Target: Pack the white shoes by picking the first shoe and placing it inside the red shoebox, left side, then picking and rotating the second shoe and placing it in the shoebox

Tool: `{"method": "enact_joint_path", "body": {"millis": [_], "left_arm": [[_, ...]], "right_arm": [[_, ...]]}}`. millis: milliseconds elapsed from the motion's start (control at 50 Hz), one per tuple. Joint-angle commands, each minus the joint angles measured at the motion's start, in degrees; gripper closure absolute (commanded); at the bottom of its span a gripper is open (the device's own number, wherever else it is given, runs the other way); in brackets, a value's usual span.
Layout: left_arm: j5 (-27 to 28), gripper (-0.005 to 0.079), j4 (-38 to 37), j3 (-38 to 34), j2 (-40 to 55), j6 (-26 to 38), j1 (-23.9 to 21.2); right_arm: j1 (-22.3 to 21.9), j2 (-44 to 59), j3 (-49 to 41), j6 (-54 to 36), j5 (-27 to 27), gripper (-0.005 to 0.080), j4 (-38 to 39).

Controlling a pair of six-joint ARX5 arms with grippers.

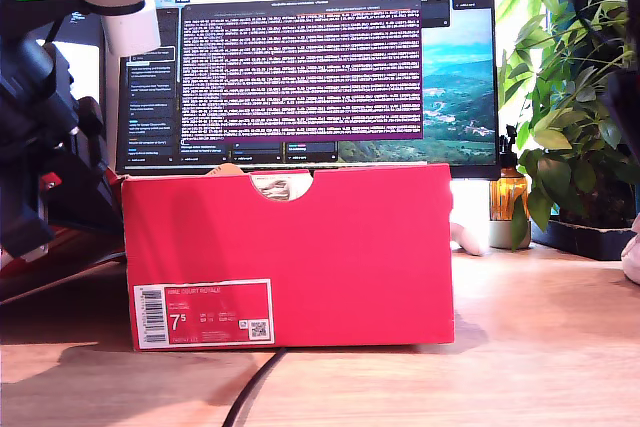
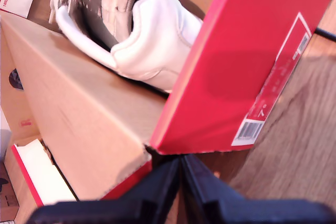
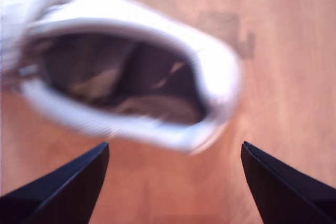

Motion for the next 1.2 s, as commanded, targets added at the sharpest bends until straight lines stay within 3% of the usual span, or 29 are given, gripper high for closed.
{"method": "enact_joint_path", "body": {"millis": [0, 520, 960, 1180], "left_arm": [[0.4, 0.076, 0.8, 0.6, 0.5, -0.5, 0.0], [0.8, 0.076, 0.8, 0.6, 0.5, -0.5, 0.0], [0.8, 0.076, 0.7, 0.6, 0.5, -0.5, 0.0], [0.8, 0.076, 0.8, 0.6, 0.5, -0.5, 0.0]], "right_arm": [[-0.9, 0.4, -1.4, 6.0, 0.3, 0.0015, 0.3], [-3.5, 0.4, -10.5, 6.0, 2.0, 0.0015, 10.1], [-9.0, 0.4, -10.9, 6.0, 0.8, 0.0023, 3.7], [-9.5, 0.4, -10.9, 6.0, -0.5, 0.0023, 3.5]]}}
